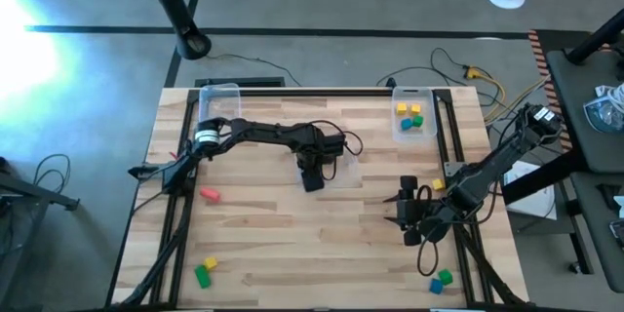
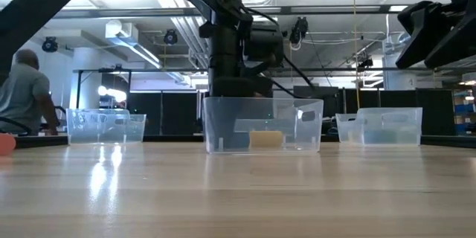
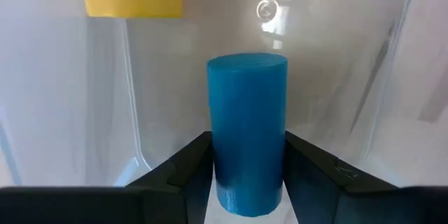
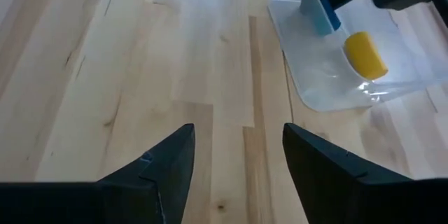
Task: Sort blocks by size
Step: Put the blue cylindrical block into the center transparent bin, then put the orange cylindrical block into the center transparent bin
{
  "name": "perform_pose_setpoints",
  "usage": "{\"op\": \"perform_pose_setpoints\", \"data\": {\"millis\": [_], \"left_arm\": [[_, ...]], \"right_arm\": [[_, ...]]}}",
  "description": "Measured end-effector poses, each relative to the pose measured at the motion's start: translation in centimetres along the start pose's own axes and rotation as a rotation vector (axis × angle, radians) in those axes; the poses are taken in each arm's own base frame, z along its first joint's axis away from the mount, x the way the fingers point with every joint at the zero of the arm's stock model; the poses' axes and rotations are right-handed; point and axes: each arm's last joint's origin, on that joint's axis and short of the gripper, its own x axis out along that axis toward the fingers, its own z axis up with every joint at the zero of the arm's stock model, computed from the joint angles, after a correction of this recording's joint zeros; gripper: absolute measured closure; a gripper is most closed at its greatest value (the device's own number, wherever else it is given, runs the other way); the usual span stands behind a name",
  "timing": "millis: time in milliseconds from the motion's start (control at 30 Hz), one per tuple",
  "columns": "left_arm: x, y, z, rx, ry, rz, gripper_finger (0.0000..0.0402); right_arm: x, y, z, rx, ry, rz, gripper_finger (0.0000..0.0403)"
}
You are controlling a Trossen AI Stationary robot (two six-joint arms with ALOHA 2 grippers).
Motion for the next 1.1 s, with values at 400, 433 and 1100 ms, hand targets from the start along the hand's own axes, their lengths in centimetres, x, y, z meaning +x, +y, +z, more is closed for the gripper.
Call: {"op": "perform_pose_setpoints", "data": {"millis": [400,433,1100], "left_arm": [[-1.1,-0.7,-1.0,0.201,0.055,0.070,0.0249],[-1.4,-0.8,-1.0,0.199,0.047,0.072,0.0249],[-14.8,-4.8,-13.2,-0.241,-0.111,0.008,0.0158]], "right_arm": [[0.0,-0.1,0.0,-0.033,-0.015,-0.039,0.0169],[0.0,-0.2,0.1,-0.040,-0.019,-0.051,0.0166],[0.0,-0.3,0.1,-0.057,-0.037,-0.097,0.0101]]}}
